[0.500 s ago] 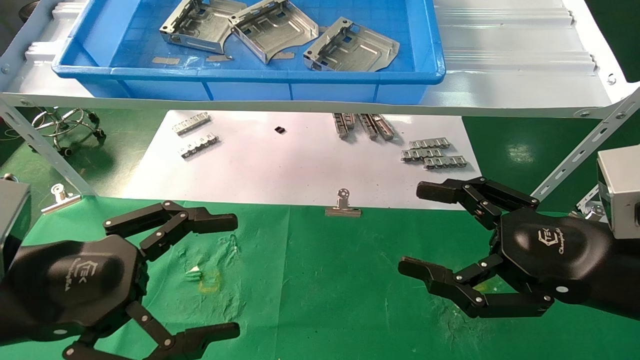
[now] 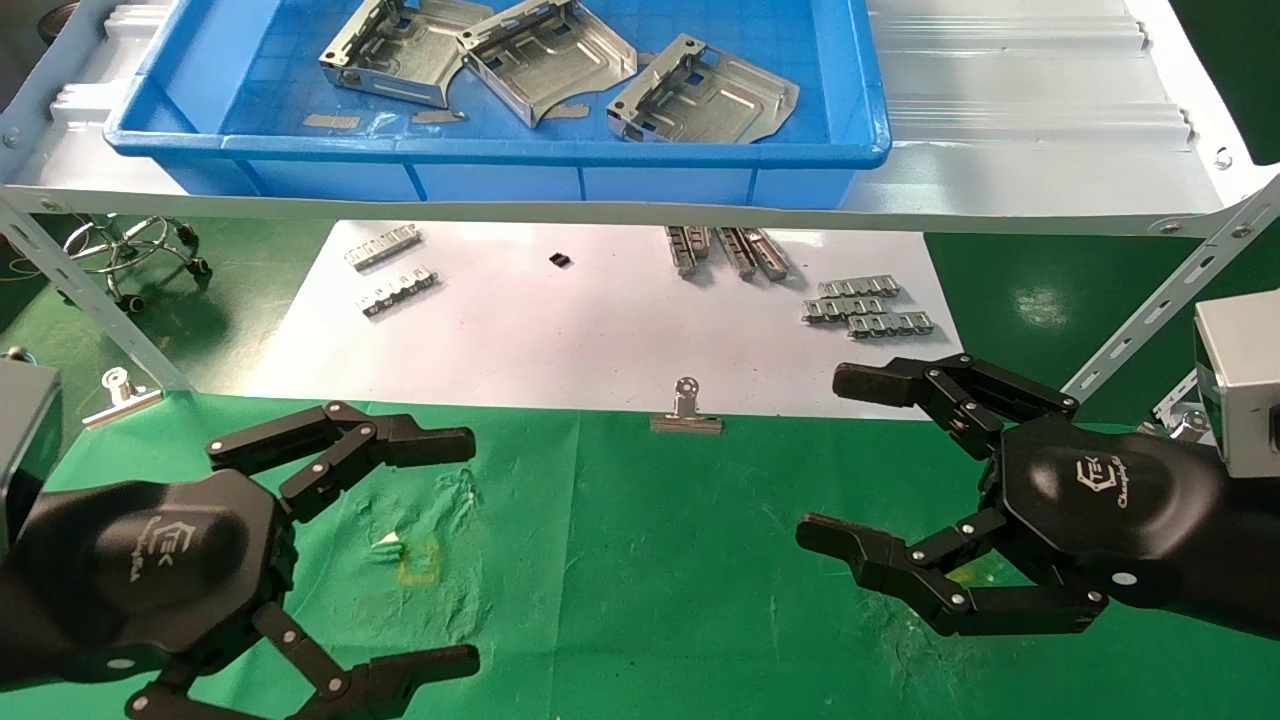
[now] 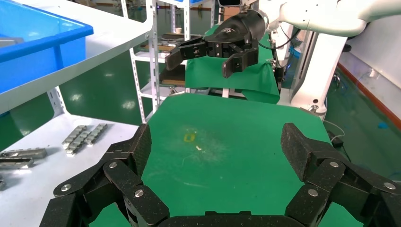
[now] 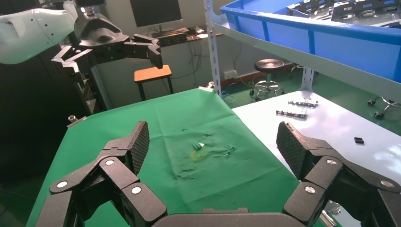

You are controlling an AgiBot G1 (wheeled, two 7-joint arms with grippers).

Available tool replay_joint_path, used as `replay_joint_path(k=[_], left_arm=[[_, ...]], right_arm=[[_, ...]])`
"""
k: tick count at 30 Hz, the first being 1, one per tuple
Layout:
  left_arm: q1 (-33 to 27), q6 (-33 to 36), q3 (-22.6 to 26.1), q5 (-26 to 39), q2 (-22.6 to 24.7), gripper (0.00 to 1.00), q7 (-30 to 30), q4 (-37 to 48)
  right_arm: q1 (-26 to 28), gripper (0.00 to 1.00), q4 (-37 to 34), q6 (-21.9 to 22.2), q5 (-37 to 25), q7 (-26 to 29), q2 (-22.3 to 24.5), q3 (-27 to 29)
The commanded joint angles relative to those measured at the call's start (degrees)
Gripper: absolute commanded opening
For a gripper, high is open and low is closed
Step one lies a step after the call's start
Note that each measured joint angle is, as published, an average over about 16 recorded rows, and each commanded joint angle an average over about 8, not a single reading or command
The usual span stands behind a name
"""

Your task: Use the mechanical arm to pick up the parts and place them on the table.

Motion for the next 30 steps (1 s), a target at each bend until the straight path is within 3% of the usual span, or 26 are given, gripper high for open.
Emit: replay_joint_path(k=[1,9,10,17,18,30], left_arm=[[0.0,0.0,0.0,0.0,0.0,1.0,0.0,0.0],[0.0,0.0,0.0,0.0,0.0,1.0,0.0,0.0],[0.0,0.0,0.0,0.0,0.0,1.0,0.0,0.0],[0.0,0.0,0.0,0.0,0.0,1.0,0.0,0.0],[0.02,0.0,0.0,-0.01,-0.01,1.0,-0.02,-0.03],[-1.28,-1.81,0.58,2.22,1.77,1.0,1.24,1.14]], right_arm=[[0.0,1.0,0.0,0.0,0.0,0.0,0.0,0.0],[0.0,1.0,0.0,0.0,0.0,0.0,0.0,0.0],[0.0,0.94,0.0,0.0,0.0,0.0,0.0,0.0],[0.0,0.07,0.0,0.0,0.0,0.0,0.0,0.0],[0.0,0.0,0.0,0.0,0.0,0.0,0.0,0.0],[0.0,0.0,0.0,0.0,0.0,0.0,0.0,0.0]])
